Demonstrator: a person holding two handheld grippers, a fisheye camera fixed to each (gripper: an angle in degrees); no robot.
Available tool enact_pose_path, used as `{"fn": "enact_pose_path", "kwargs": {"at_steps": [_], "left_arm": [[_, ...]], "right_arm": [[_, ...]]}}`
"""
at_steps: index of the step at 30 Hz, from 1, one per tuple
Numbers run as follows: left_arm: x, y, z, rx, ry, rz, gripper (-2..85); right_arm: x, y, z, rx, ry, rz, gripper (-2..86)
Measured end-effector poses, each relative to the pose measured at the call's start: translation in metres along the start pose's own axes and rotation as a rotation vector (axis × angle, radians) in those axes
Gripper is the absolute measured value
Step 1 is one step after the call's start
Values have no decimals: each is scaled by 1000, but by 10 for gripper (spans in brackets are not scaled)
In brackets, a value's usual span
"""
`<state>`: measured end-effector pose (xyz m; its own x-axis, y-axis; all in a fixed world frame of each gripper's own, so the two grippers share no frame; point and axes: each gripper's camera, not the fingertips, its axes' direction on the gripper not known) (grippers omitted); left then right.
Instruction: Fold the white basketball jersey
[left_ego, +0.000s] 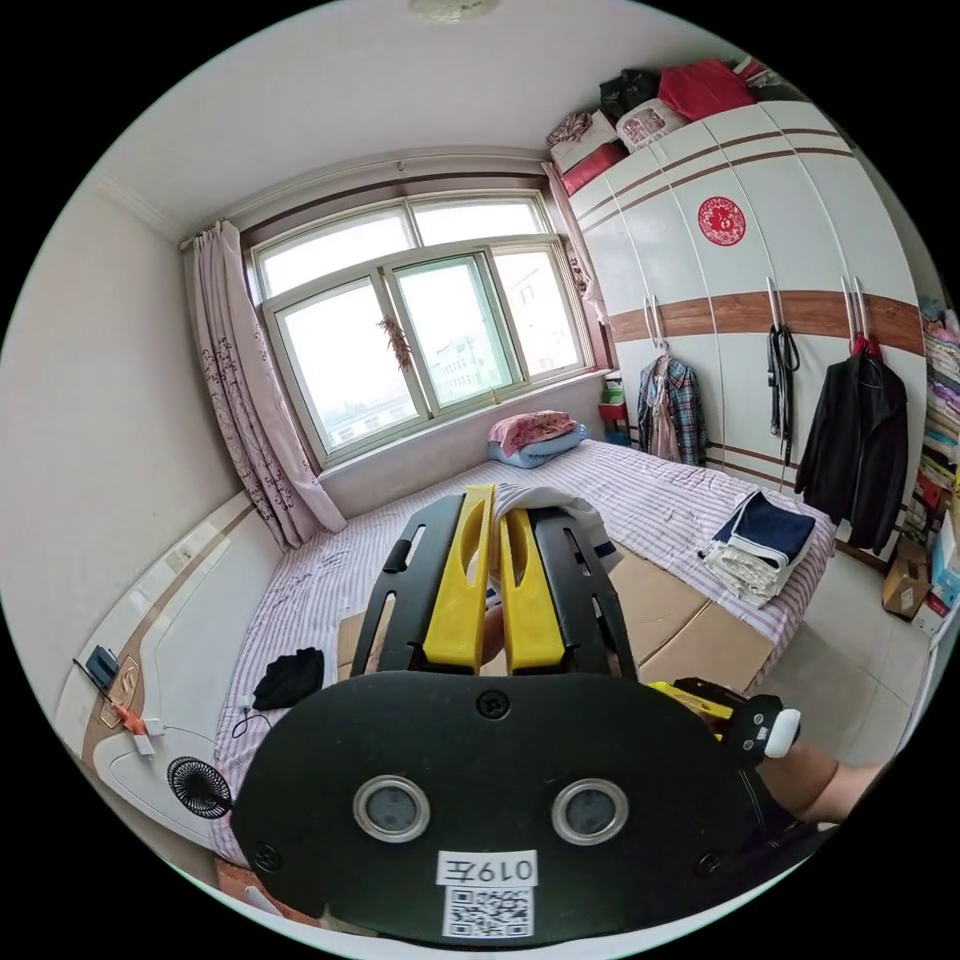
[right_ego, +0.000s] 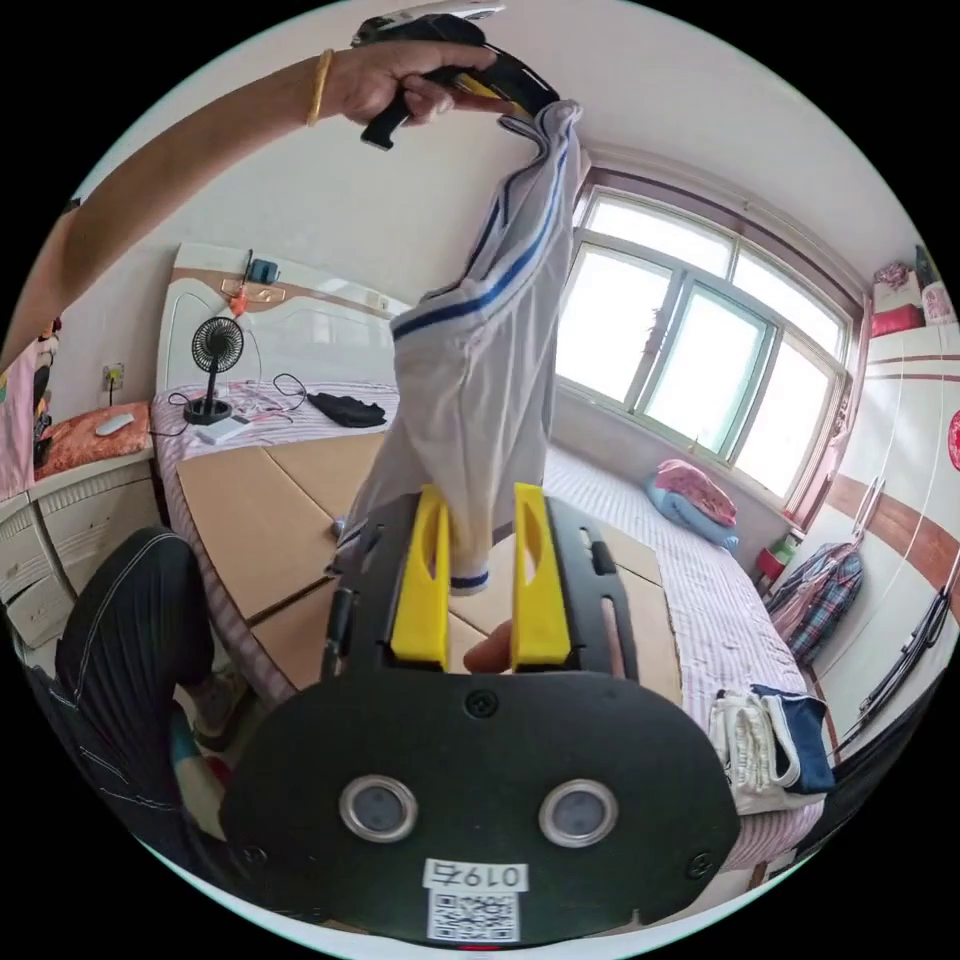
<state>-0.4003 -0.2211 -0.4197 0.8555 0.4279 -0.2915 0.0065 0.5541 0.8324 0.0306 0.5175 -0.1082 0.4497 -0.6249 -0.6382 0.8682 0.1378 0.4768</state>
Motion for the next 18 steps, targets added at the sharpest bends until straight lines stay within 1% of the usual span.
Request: {"fn": "enact_pose_path", "kwargs": {"at_steps": [1, 3, 5, 7, 8, 12, 18], "left_arm": [[-4, 1, -5, -5, -17, 7, -1], [-12, 3, -10, -18, -70, 20, -1], [-30, 7, -18, -35, -146, 28, -1], [-45, 12, -24, -55, -174, 33, -1], [-55, 15, -30, -63, -190, 36, -1], [-80, 25, -55, -68, -194, 34, -1], [-88, 23, -131, 30, -259, 74, -2]], "right_arm": [[-1, -4, -7, 30, -5, -1, 2], [9, -13, -18, 46, -57, 13, -5], [25, -24, -30, 75, -2, 63, -8], [46, -50, -47, 99, 111, 80, -9], [51, -59, -52, 106, 131, 80, -9], [77, -132, -77, 129, 241, -1, -9], [88, -229, -111, 171, 347, -62, -10]]}}
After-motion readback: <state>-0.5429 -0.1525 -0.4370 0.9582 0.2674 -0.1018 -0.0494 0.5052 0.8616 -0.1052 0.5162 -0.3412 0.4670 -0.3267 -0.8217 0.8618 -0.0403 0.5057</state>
